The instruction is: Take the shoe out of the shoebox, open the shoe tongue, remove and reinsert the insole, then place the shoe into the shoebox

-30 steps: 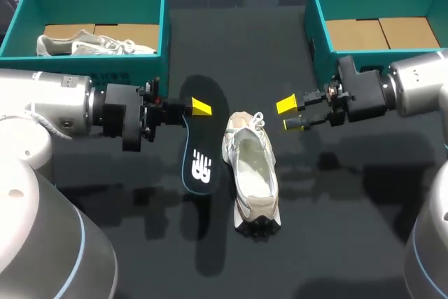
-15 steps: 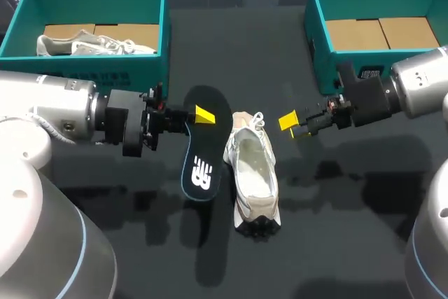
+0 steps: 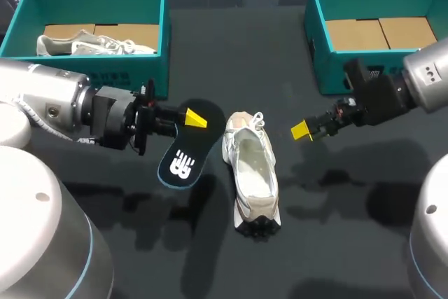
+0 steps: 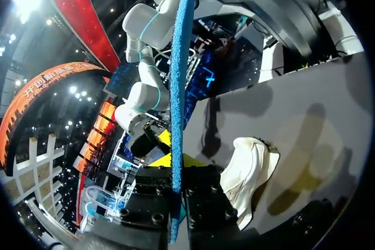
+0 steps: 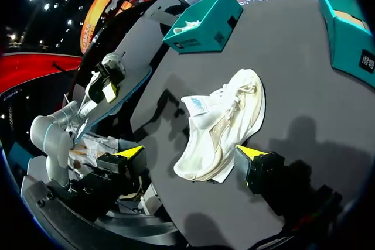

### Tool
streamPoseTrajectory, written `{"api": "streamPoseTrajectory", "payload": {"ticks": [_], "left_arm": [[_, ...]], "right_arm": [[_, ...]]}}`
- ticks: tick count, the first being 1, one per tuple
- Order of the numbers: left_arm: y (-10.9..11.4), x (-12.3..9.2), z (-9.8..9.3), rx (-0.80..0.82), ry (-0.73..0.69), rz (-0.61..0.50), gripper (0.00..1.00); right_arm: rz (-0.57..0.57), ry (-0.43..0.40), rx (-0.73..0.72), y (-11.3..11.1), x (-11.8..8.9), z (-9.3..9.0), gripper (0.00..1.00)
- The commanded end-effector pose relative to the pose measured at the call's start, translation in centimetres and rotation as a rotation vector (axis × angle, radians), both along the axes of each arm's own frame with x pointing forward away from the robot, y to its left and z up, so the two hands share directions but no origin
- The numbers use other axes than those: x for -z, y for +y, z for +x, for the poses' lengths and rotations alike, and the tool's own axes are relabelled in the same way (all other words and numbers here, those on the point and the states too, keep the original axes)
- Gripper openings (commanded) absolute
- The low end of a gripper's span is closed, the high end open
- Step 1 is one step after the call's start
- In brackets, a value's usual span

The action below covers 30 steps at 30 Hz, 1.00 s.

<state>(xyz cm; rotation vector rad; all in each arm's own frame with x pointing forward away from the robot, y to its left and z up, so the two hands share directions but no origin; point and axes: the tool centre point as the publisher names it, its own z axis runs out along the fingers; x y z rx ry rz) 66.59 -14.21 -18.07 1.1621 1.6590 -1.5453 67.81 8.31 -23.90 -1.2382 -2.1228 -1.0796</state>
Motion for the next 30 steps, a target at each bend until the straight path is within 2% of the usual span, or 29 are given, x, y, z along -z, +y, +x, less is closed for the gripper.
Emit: {"api": "streamPoseTrajectory", "payload": {"ticks": [1, 2, 4, 7, 10, 12, 14, 24, 25, 30], "left_arm": [[-0.1, 0.1, 0.2, 0.004, 0.000, 0.000, 0.00], [-0.5, 0.3, -0.4, 0.022, 0.024, 0.002, 0.00], [-0.9, 0.6, -1.4, 0.048, 0.076, -0.009, 0.00], [-1.1, 1.0, -2.8, 0.066, 0.126, -0.006, 0.00], [-1.3, 1.3, -4.0, 0.083, 0.192, -0.011, 0.00], [-1.6, 1.5, -4.8, 0.149, 0.294, -0.013, 0.00], [-1.6, 1.5, -4.8, 0.149, 0.294, -0.013, 0.00], [-1.6, 1.5, -4.8, 0.149, 0.294, -0.013, 0.00], [-2.1, 1.7, -5.0, 0.153, 0.291, -0.007, 0.00], [-3.2, 2.2, -5.9, 0.161, 0.357, -0.021, 0.00]], "right_arm": [[-0.006, -0.004, 0.006, 0.0, -0.1, -0.4, 1.00], [-0.074, -0.032, -0.024, 0.1, 0.0, -0.4, 1.00], [-0.142, -0.121, -0.091, 0.2, 0.7, -0.8, 1.00], [-0.189, -0.205, -0.143, -0.4, 2.2, -1.4, 1.00], [-0.235, -0.254, -0.193, -0.3, 3.6, -1.9, 1.00], [-0.285, -0.233, -0.217, -0.1, 4.7, -1.9, 1.00], [-0.304, -0.216, -0.265, -0.4, 5.5, -2.2, 1.00], [-0.304, -0.216, -0.265, -0.4, 5.5, -2.2, 1.00], [-0.304, -0.216, -0.265, -0.4, 5.5, -2.2, 1.00], [-0.357, -0.366, -0.378, 0.1, 7.1, -2.2, 1.00]]}}
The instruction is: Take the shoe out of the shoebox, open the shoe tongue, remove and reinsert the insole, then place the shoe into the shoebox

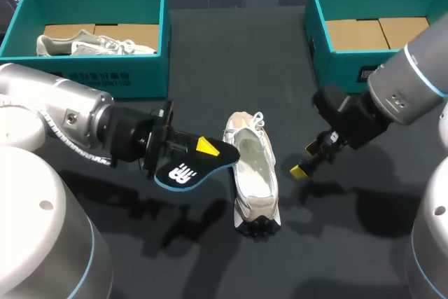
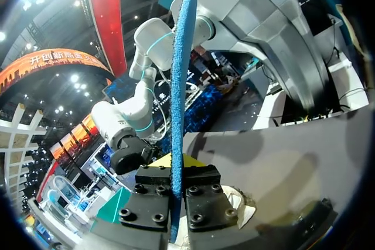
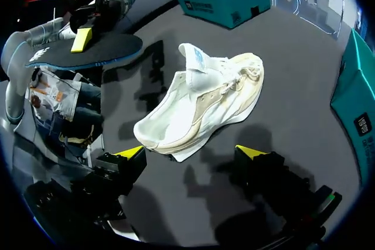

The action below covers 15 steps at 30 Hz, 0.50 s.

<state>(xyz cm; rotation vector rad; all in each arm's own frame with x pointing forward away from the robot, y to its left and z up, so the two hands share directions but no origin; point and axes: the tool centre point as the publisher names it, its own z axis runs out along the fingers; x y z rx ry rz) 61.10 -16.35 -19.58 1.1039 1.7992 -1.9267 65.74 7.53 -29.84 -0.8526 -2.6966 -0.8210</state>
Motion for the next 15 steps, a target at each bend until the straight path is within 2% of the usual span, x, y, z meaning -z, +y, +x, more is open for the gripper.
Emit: {"api": "streamPoseTrajectory", "payload": {"ticks": [1, 4, 6, 15], "left_arm": [[-1.2, 0.7, -0.6, -0.007, 0.044, -0.012, 0.00], [-2.1, 1.1, -1.1, -0.015, 0.090, -0.003, 0.00], [-2.5, 1.2, -1.3, -0.016, 0.100, -0.001, 0.00], [-2.5, 1.2, -1.3, -0.016, 0.100, -0.001, 0.00]], "right_arm": [[-0.018, -0.096, -0.079, 0.7, 1.5, -0.3, 1.00], [-0.032, -0.132, -0.125, 0.7, 2.8, -0.5, 1.00], [-0.054, -0.122, -0.174, 0.9, 3.6, -0.6, 1.00], [-0.054, -0.122, -0.174, 0.9, 3.6, -0.6, 1.00]]}}
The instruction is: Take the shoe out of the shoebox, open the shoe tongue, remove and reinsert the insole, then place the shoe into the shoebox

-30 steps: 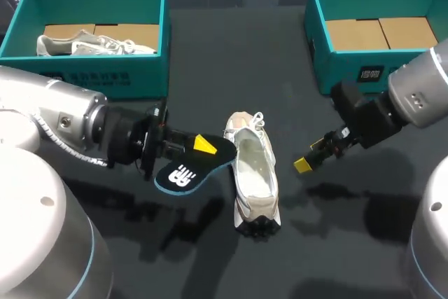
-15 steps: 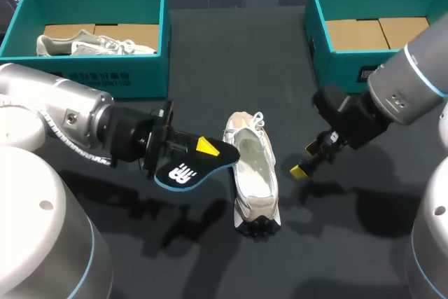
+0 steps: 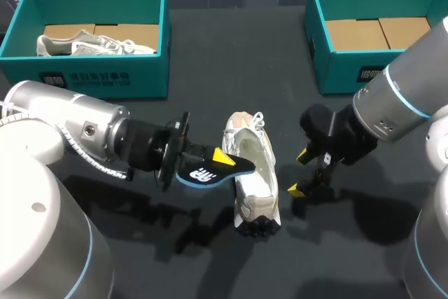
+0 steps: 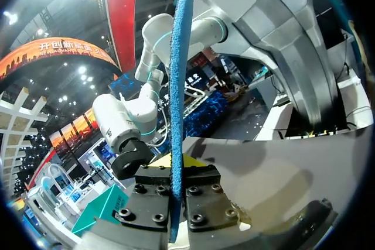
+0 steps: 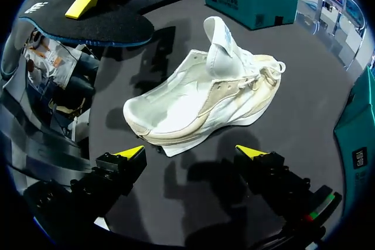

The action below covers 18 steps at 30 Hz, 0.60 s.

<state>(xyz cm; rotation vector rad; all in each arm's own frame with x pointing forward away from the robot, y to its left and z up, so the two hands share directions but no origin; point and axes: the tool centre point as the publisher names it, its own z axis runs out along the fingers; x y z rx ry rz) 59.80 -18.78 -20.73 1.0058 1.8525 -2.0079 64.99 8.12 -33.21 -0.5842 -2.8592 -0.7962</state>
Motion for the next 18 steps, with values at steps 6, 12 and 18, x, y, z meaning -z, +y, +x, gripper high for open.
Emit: {"api": "streamPoseTrajectory", "payload": {"ticks": [6, 12, 18], "left_arm": [[-1.9, 2.0, -0.3, -0.017, 0.025, -0.022, 0.00], [-2.6, 2.6, -0.2, -0.086, 0.078, -0.056, 0.00], [-2.6, 2.6, -0.2, -0.086, 0.078, -0.056, 0.00]], "right_arm": [[-0.023, -0.025, -0.078, 1.2, 1.5, 0.6, 1.00], [-0.043, -0.071, -0.149, 1.1, 2.8, 0.4, 1.00], [-0.054, -0.076, -0.168, 1.0, 2.8, 0.1, 1.00]]}}
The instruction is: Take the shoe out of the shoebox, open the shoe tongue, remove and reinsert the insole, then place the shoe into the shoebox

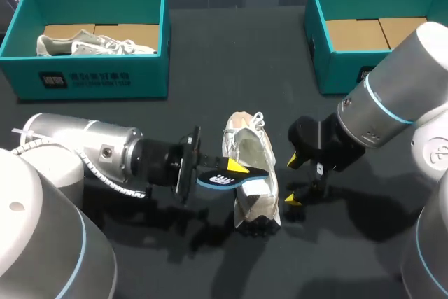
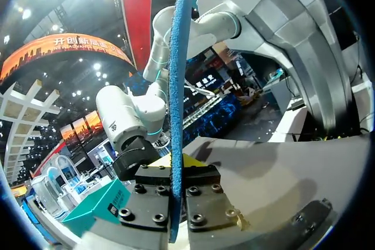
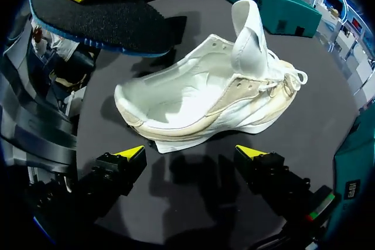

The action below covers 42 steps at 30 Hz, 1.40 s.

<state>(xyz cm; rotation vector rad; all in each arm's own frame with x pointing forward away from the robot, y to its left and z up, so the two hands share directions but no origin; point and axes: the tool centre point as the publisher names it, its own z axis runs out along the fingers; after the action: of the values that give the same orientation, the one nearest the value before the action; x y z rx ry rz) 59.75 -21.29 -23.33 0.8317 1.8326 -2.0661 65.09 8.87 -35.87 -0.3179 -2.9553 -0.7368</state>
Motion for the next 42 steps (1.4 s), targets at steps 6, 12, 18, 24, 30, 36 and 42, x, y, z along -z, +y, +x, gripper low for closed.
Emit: {"api": "streamPoseTrajectory", "payload": {"ticks": [6, 12, 18, 24, 30, 36, 42], "left_arm": [[-0.4, 0.4, -0.1, -0.004, 0.006, 0.004, 0.00], [-1.3, 1.5, 0.2, -0.021, 0.028, 0.013, 0.00], [-1.7, 1.9, 0.4, -0.032, 0.049, 0.006, 0.00], [-2.1, 2.3, 0.2, -0.039, 0.066, 0.012, 0.00], [-2.1, 2.5, 0.1, -0.046, 0.073, 0.017, 0.00], [-1.9, 2.6, 0.2, -0.060, 0.078, 0.010, 0.00], [-1.9, 2.7, 0.3, -0.065, 0.092, 0.014, 0.00]], "right_arm": [[-0.012, -0.002, -0.006, 0.4, 0.3, 0.1, 1.00], [-0.020, -0.035, -0.042, 0.7, 0.6, 0.4, 1.00], [-0.029, -0.037, -0.055, 0.8, 0.7, 0.5, 1.00], [-0.040, -0.035, -0.068, 1.0, 0.9, 0.3, 1.00], [-0.049, -0.040, -0.083, 1.3, 1.2, 0.0, 1.00], [-0.055, -0.043, -0.092, 1.4, 1.1, -0.2, 1.00], [-0.059, -0.026, -0.088, 1.6, 1.2, -0.3, 1.00]]}}
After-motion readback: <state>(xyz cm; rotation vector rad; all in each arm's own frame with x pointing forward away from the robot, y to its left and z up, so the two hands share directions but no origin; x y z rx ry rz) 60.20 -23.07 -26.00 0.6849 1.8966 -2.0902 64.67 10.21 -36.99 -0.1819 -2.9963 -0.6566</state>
